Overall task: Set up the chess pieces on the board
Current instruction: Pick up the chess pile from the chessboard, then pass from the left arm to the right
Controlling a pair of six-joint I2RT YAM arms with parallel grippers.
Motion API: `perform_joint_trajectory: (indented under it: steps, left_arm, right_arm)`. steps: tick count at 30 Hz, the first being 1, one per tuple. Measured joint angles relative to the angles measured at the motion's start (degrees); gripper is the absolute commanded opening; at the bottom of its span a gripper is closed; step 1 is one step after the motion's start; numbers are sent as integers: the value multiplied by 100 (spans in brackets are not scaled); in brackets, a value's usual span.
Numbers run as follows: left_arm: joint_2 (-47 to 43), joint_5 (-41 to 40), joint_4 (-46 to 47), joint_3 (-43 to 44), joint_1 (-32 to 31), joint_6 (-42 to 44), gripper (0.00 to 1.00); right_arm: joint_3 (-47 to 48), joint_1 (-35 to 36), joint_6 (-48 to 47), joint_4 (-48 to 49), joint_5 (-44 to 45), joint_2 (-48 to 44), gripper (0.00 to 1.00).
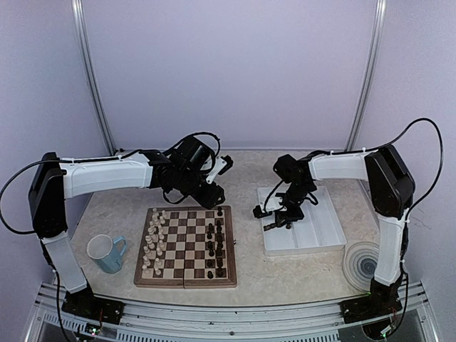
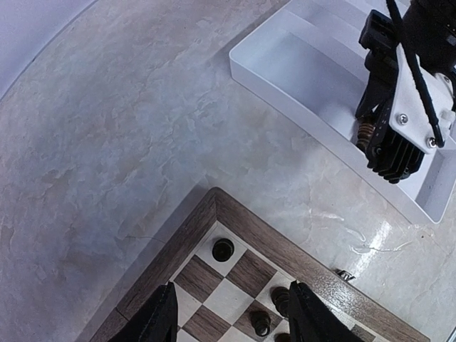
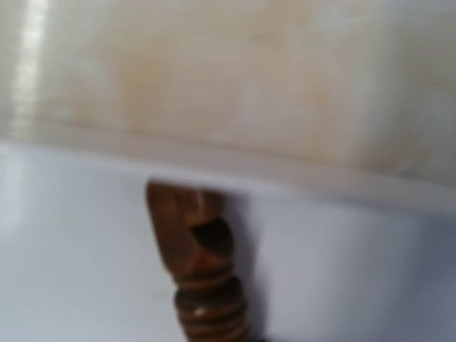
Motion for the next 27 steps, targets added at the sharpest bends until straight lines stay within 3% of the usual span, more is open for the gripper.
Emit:
perform_joint_trajectory:
  steps: [14, 19, 27]
  left_arm:
    - [-46, 601, 516, -129, 15, -319, 53]
    - [-295, 997, 1377, -525, 114, -935, 52]
    - [-579, 1637, 3589, -1167, 57, -2444, 52]
  right_arm:
    - [-1040, -352, 365, 2, -487, -1158, 5]
    - [-1040, -610, 859, 173, -1167, -1508, 5]
    - [-1257, -732, 2135, 1141, -2341, -2243, 5]
